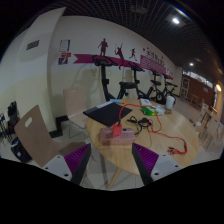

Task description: Unplug charger

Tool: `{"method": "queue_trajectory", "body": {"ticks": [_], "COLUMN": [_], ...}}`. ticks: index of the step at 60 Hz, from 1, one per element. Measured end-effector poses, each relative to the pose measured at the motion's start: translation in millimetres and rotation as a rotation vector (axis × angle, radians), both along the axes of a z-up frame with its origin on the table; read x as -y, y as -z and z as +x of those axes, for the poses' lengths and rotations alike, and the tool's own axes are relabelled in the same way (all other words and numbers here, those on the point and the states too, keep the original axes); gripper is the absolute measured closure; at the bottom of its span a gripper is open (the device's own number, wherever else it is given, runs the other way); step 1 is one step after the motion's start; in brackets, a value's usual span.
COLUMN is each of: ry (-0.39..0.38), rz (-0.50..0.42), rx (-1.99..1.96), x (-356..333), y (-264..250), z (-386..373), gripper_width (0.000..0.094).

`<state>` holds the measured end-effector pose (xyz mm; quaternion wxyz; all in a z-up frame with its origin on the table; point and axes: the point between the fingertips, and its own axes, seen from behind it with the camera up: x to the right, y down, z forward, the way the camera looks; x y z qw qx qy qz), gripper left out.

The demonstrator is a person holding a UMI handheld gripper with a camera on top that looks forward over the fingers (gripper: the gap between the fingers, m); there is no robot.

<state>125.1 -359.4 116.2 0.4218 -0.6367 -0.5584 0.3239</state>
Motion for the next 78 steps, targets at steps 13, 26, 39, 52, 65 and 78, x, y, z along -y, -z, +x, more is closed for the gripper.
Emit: {"method": "queue_trajectory", "body": {"ticks": [13, 26, 39, 52, 65, 78], "ry": [-0.012, -0.025, -0.042, -0.077, -0.040, 0.019], "rz": [-0.010, -0.014, -0.050, -0.075, -0.052, -0.054], "rx": [-0.009, -0.019, -0.023, -0.024, -0.025, -0.231], "x": [-19, -35, -45, -43, -59, -106], "y": [35, 63, 78, 88, 88, -51], "z": [-72, -135, -174, -196, -207, -212], "gripper_width": [0.0080, 0.0080, 0.0077, 0.0075, 0.0734, 0.0792]}}
